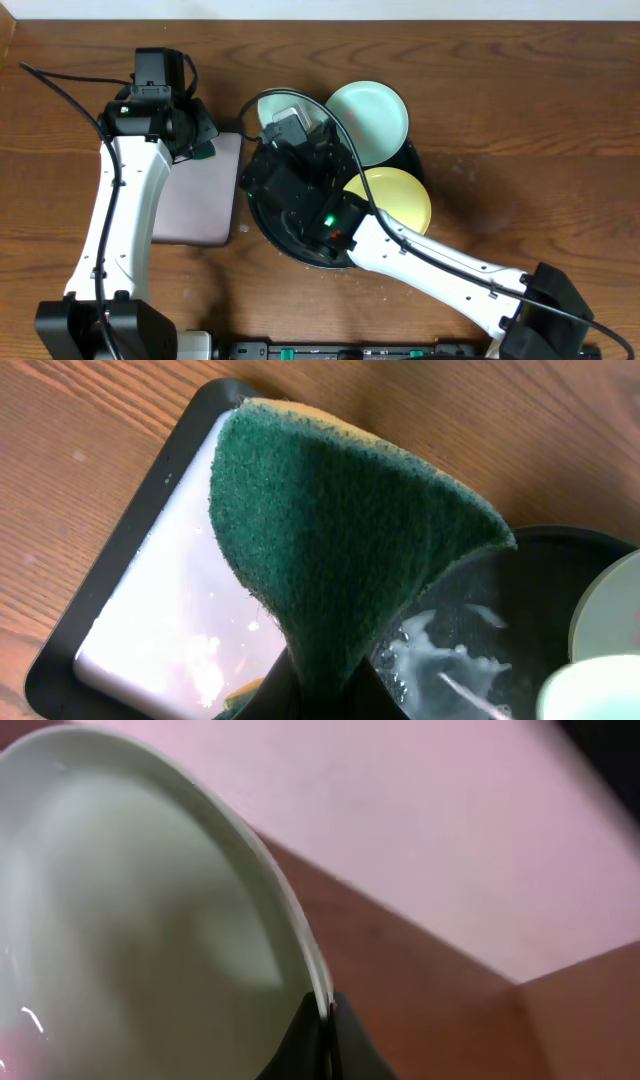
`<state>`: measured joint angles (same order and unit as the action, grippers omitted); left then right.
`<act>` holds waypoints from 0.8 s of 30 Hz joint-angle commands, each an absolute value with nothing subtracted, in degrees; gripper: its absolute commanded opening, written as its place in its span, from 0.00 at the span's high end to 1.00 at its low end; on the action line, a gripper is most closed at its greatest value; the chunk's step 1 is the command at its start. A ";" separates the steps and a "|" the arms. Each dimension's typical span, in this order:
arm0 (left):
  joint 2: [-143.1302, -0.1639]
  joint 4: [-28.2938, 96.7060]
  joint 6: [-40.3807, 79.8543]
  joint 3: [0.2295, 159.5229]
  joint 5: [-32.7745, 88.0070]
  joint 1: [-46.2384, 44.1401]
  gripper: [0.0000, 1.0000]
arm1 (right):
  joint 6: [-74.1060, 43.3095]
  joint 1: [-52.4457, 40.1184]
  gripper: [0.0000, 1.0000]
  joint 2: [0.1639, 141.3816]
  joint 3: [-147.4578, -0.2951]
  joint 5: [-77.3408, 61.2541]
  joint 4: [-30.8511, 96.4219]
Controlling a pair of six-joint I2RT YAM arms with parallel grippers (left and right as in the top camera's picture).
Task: Clean dirty plates on tray and stack at the side
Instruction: 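Lift the green plate with the right gripper and set it right of tray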
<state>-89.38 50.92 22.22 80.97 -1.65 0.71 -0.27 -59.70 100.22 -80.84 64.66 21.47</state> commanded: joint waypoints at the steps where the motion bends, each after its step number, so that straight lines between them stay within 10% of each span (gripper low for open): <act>1: -89.86 50.96 21.26 80.68 -1.89 0.91 0.93 | 6.85 -60.12 0.99 98.76 -81.01 73.95 18.35; 9: -89.86 50.98 21.26 80.68 -1.89 0.89 0.93 | 1.17 -60.10 0.99 98.56 -80.99 69.84 23.24; 24: -89.86 51.03 21.26 80.66 -1.89 0.89 0.93 | -19.05 -46.74 0.99 94.50 -81.52 18.24 39.20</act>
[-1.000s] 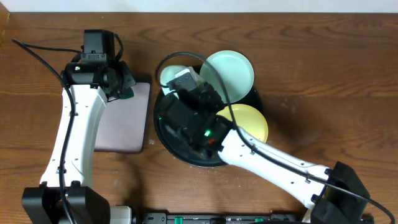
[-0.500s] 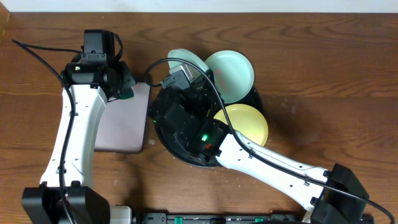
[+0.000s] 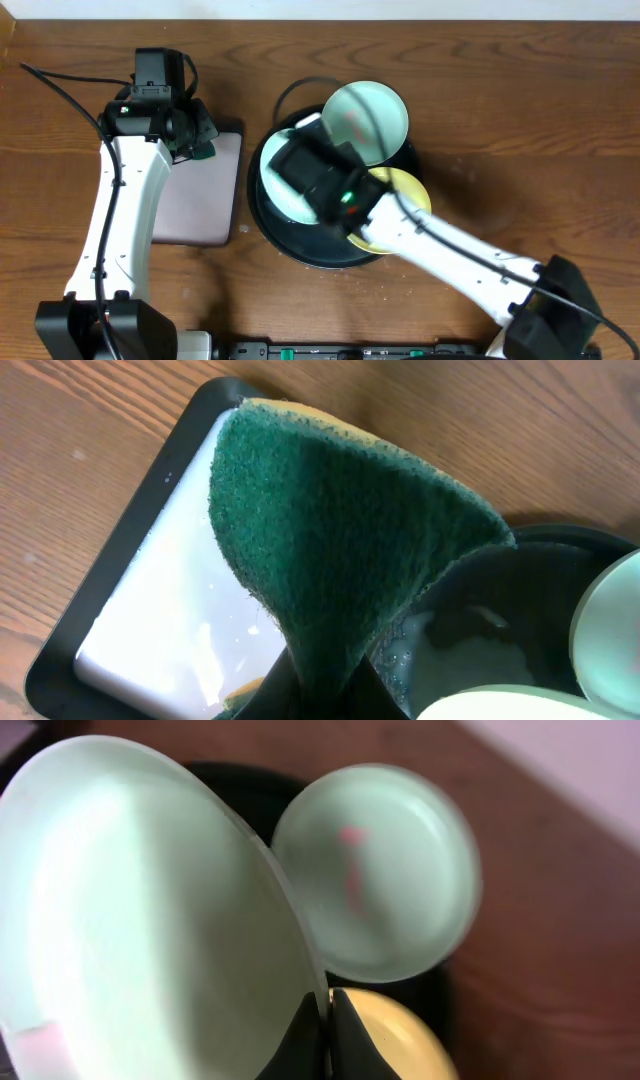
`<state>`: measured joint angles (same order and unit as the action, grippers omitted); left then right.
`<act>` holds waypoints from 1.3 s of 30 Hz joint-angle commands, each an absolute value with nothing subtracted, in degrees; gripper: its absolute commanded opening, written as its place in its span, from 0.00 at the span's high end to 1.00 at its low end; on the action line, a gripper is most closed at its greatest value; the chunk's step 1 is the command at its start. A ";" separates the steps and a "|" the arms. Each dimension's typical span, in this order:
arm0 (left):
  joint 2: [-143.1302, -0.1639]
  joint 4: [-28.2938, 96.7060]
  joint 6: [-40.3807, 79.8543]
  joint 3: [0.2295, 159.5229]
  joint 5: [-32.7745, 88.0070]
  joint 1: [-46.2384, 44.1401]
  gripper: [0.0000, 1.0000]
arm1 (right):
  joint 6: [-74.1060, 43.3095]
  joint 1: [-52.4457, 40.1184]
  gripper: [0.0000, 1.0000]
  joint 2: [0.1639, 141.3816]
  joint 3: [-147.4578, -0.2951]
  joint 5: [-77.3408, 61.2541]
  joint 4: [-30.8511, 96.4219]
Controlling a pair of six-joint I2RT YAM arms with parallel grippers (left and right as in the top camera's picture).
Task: Clean dirty plates on tray and stack at the side
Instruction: 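Lift the green plate with the right gripper and set it right of tray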
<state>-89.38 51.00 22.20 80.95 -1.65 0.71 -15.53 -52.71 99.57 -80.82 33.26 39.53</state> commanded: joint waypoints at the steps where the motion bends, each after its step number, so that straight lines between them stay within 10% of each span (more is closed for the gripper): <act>1: -89.86 51.03 21.26 80.68 -1.89 0.89 0.92 | -19.03 -44.53 0.99 93.36 -81.60 15.05 39.07; 19: -89.86 51.00 21.26 80.66 -1.89 0.89 0.93 | -18.72 7.81 0.99 88.62 -79.29 -4.82 51.13; 39: -89.86 51.00 21.26 80.66 -1.89 0.89 0.93 | -8.01 15.03 0.99 105.43 -69.63 -4.97 39.29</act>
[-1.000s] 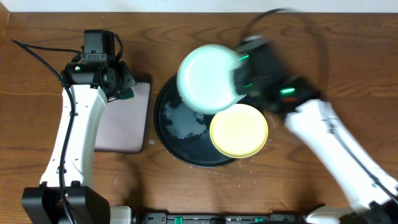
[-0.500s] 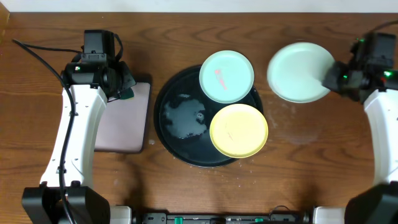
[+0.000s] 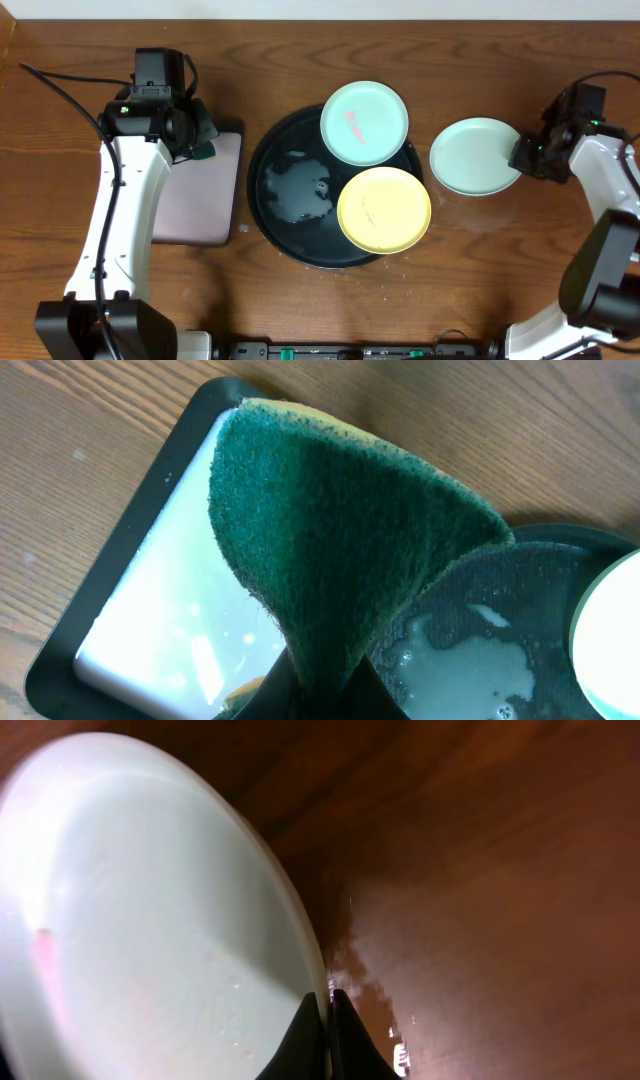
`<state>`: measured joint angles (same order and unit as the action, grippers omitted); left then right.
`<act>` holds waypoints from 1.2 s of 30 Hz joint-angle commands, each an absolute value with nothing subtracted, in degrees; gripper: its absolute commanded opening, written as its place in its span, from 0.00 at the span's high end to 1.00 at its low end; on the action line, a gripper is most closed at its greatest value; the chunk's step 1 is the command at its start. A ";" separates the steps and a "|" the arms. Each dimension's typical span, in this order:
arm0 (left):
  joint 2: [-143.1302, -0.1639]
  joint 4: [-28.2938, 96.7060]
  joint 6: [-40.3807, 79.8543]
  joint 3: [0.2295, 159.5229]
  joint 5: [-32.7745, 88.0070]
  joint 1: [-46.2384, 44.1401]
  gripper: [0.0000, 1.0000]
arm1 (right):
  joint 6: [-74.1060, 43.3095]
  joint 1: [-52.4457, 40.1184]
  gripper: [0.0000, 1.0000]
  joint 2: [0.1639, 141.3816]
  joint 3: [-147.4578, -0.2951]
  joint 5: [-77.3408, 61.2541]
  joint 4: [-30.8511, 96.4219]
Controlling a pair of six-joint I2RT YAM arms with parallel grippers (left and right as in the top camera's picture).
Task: Clean dirty plates on tray and stack at the side
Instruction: 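Lift the green plate with the right gripper and set it right of tray, then move the right gripper back and grip the yellow plate rim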
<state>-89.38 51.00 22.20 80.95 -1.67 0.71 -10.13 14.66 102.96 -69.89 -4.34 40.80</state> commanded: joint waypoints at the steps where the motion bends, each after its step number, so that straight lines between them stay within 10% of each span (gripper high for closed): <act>1: -89.86 51.03 21.26 80.68 -1.89 0.89 0.93 | -7.99 15.03 0.99 106.10 -69.63 -4.97 38.85; 5: -89.86 51.03 21.23 80.68 -1.89 0.89 0.93 | -8.05 15.09 0.98 107.02 -69.65 -5.04 38.74; 18: -89.86 51.00 21.26 80.66 -1.89 0.89 0.93 | 2.83 14.55 0.49 103.07 -80.64 -27.07 58.63; 36: -89.86 51.42 21.26 80.68 -1.89 0.89 0.93 | 8.64 -10.35 0.45 103.24 -68.97 -14.26 55.83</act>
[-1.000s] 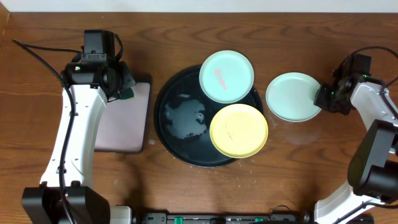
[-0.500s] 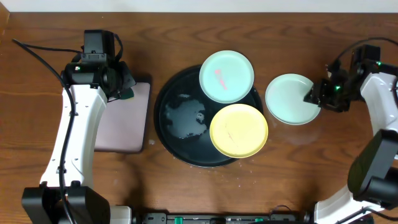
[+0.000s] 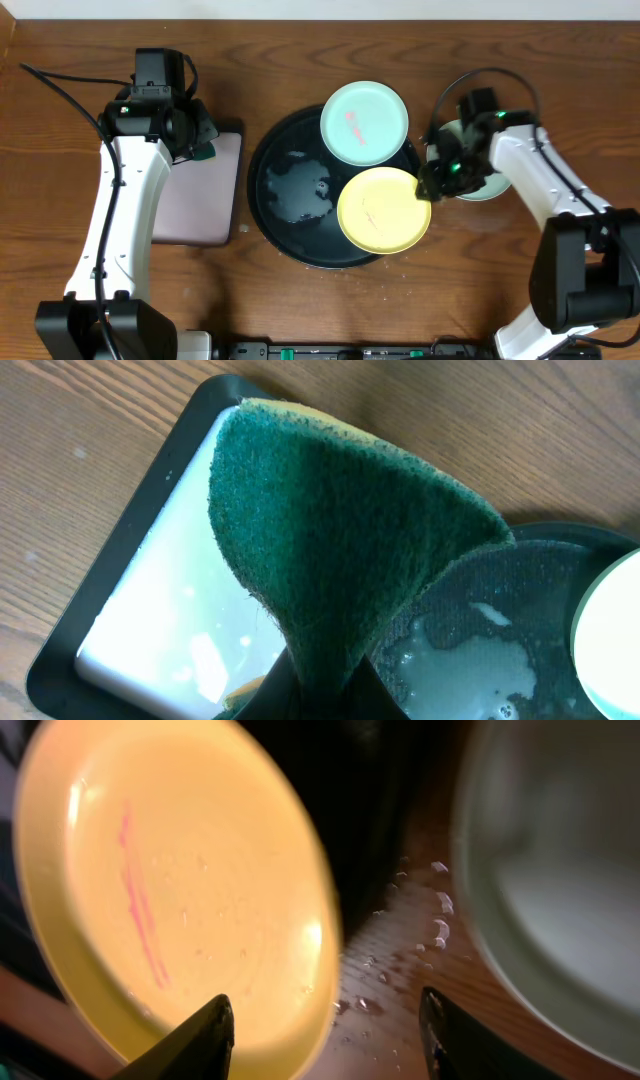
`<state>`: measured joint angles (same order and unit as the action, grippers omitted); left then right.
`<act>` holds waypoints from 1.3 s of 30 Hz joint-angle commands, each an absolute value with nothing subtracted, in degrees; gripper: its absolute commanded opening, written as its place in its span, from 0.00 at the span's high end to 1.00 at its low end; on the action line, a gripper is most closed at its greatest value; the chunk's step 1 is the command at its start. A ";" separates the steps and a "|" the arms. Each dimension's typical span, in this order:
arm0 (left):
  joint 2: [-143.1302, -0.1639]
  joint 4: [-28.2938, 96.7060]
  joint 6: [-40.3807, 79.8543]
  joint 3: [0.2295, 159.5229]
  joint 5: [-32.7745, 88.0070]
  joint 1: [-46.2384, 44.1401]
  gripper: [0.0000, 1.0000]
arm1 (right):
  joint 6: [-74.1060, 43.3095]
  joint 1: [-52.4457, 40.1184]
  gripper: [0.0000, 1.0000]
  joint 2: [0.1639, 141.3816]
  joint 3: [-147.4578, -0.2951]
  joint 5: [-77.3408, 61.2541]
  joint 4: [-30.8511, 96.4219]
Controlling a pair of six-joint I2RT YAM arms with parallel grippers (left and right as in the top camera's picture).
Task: Clean dirty plates on tray and stack at the side
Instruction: 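Move the right gripper back and grip the yellow plate rim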
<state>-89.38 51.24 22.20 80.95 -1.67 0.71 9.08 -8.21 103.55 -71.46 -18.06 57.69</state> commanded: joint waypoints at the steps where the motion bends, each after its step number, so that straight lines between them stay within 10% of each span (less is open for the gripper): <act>1: -89.86 51.42 21.26 80.68 -1.89 0.89 0.93 | 7.84 -10.79 0.47 103.24 -68.42 -13.54 55.13; 11: -89.86 51.53 21.26 80.68 -1.89 0.89 0.93 | 6.22 -11.35 0.60 103.26 -65.95 -12.43 51.66; 22: -89.86 52.42 21.26 80.68 -1.89 0.89 0.93 | 3.66 -11.35 0.98 103.07 -64.01 -13.08 48.66; 39: -89.86 52.47 21.28 80.68 -1.87 0.89 0.93 | -19.42 -24.84 0.99 102.76 -69.41 -20.12 40.49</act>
